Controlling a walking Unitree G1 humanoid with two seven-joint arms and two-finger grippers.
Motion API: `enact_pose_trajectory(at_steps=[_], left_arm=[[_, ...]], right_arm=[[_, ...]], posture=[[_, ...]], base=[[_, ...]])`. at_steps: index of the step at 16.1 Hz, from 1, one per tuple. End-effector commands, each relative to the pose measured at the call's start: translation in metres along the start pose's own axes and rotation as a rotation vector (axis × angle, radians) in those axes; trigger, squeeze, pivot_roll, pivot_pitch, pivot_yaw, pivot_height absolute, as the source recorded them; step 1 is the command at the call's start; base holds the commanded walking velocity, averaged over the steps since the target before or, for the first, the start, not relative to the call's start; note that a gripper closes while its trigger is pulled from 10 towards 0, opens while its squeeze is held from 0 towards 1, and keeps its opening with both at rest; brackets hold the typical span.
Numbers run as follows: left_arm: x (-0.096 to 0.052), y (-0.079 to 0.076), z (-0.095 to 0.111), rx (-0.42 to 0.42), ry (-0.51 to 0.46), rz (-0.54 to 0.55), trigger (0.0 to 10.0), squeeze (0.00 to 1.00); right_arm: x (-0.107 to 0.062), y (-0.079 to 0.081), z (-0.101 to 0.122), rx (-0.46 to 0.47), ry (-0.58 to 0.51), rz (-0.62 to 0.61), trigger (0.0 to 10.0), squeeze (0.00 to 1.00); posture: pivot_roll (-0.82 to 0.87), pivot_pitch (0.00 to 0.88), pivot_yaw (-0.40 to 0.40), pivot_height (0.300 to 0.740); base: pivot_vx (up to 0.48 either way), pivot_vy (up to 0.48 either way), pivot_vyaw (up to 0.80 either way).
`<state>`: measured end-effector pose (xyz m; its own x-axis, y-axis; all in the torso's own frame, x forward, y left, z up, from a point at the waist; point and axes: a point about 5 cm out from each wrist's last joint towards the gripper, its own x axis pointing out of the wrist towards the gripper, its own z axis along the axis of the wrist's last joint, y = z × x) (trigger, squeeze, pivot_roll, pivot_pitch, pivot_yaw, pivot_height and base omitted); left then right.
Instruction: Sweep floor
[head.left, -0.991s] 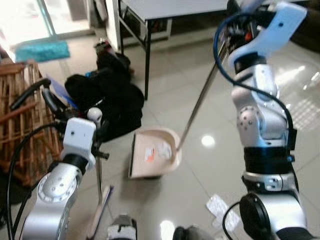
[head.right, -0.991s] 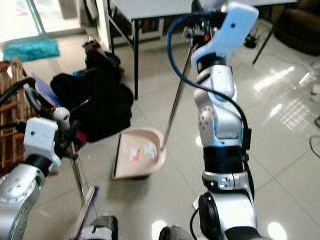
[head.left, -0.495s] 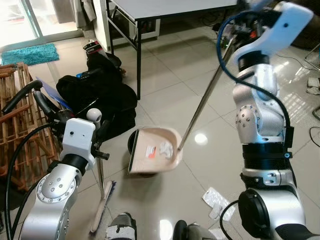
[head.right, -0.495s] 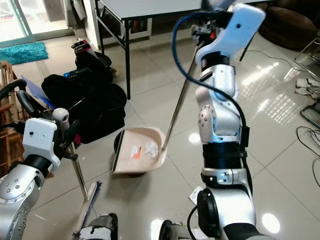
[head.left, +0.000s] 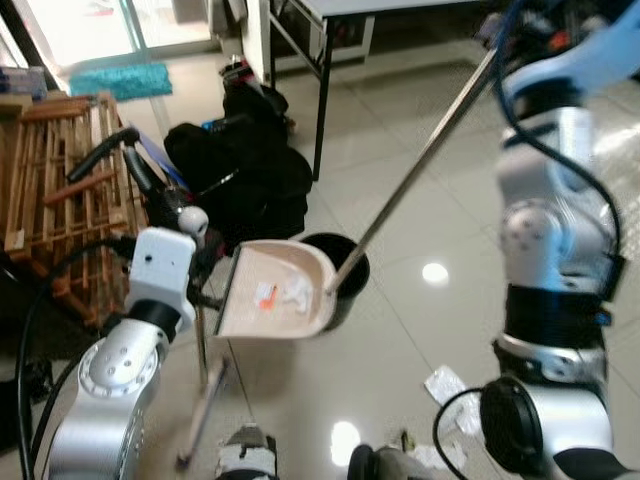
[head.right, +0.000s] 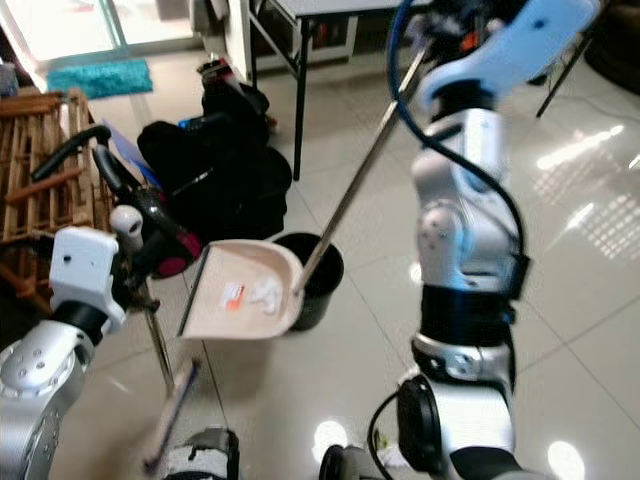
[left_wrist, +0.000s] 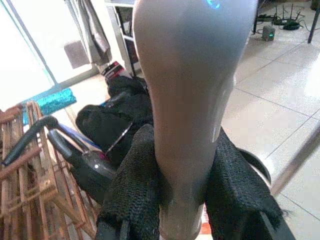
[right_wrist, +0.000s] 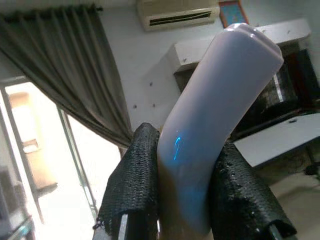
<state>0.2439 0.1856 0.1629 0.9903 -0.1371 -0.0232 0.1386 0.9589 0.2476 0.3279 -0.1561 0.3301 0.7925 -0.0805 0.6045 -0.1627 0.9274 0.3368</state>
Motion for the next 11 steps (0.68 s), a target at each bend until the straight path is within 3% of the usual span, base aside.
enact_pose_trajectory(at_steps=[1,5,11], left_arm=[[0.002,-0.001,0.008,0.01,-0.045,-0.013,10.0,0.0],[0.002,-0.001,0.01,0.009,-0.059,-0.022,10.0,0.0],[0.001,-0.002,0.011,0.007,-0.064,-0.031,10.0,0.0]], right_arm=[[-0.005,-0.004,0.021,-0.022,-0.057,-0.003,10.0,0.0],[-0.014,-0.009,0.027,-0.038,-0.032,-0.022,10.0,0.0],[-0.022,-0.015,0.027,-0.096,0.021,-0.055,10.0,0.0]], posture=[[0.14,0.127,-0.021,0.74],[0.14,0.117,-0.017,0.74],[0.16,0.113,-0.017,0.74]], base=[[0.0,0.0,0.0],[0.0,0.0,0.0],[0.304,0.0,0.0]])
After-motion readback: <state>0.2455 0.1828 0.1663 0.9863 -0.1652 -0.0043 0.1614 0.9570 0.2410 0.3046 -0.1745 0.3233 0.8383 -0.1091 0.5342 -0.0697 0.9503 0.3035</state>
